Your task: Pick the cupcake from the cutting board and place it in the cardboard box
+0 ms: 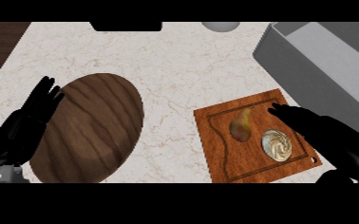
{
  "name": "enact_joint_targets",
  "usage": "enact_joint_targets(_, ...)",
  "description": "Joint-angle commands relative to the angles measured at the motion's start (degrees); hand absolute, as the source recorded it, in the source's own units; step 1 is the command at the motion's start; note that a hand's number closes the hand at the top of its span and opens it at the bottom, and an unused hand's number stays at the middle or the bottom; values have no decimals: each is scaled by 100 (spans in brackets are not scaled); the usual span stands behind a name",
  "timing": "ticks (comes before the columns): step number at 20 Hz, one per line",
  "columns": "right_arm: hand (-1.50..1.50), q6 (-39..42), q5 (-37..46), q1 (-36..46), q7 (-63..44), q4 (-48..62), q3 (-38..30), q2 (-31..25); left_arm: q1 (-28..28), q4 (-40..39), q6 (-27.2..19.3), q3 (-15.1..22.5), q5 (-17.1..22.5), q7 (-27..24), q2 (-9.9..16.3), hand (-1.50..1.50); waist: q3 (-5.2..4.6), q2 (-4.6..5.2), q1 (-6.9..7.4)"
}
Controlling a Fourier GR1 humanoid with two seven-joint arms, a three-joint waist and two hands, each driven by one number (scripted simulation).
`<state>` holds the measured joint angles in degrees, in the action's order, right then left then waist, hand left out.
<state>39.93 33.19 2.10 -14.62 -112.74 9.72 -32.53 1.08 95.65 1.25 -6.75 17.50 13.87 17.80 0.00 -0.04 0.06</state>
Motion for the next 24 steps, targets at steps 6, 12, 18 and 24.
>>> enact_joint_targets(6,-150,138,699,-7,-13,266,100,435,-61,-34,363,-465,149,126,103,0,0,-1,8)
enact_joint_targets(12,-150,421,988,282,-85,398,38,727,65,191,344,-322,-69,201,-191,0,0,-1,11)
enact_joint_targets(18,-150,-28,1509,265,700,1259,-6,662,-7,-41,389,-249,-376,23,-366,0,1,4,9)
enact_joint_targets(24,-150,271,1755,205,524,1063,113,844,67,567,329,-448,-244,619,-299,0,1,-2,14)
